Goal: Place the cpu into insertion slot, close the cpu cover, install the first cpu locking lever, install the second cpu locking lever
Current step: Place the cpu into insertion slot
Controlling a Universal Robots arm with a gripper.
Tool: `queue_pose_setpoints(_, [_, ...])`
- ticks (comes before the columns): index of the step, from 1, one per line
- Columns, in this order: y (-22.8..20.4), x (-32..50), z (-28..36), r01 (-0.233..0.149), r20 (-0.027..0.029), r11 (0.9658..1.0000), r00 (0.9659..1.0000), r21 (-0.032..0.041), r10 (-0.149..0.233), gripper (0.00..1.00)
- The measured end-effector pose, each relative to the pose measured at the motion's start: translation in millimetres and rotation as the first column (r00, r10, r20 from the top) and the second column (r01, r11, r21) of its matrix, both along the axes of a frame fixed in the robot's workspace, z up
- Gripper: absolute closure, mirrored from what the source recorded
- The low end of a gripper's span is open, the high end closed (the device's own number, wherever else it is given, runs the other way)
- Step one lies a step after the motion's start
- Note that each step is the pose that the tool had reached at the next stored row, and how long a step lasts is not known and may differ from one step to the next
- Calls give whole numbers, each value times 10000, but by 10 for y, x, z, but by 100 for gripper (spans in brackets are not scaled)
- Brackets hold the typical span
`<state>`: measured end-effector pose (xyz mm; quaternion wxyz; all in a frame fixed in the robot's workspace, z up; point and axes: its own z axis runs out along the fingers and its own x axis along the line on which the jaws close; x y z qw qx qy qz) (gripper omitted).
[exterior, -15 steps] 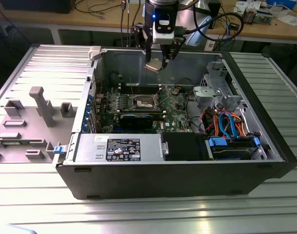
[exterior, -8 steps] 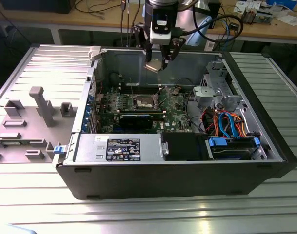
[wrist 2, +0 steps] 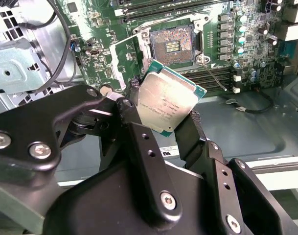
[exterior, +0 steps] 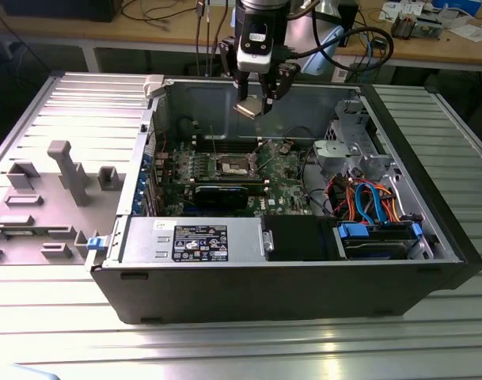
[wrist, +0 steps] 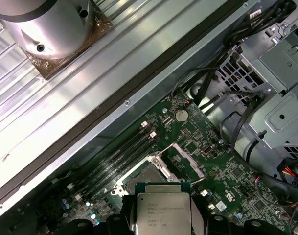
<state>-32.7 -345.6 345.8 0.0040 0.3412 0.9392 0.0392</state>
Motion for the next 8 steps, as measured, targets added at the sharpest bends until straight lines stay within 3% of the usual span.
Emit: queue_pose_setpoints(8, [0,0,0,12,0,10000,10000,0,-12,46])
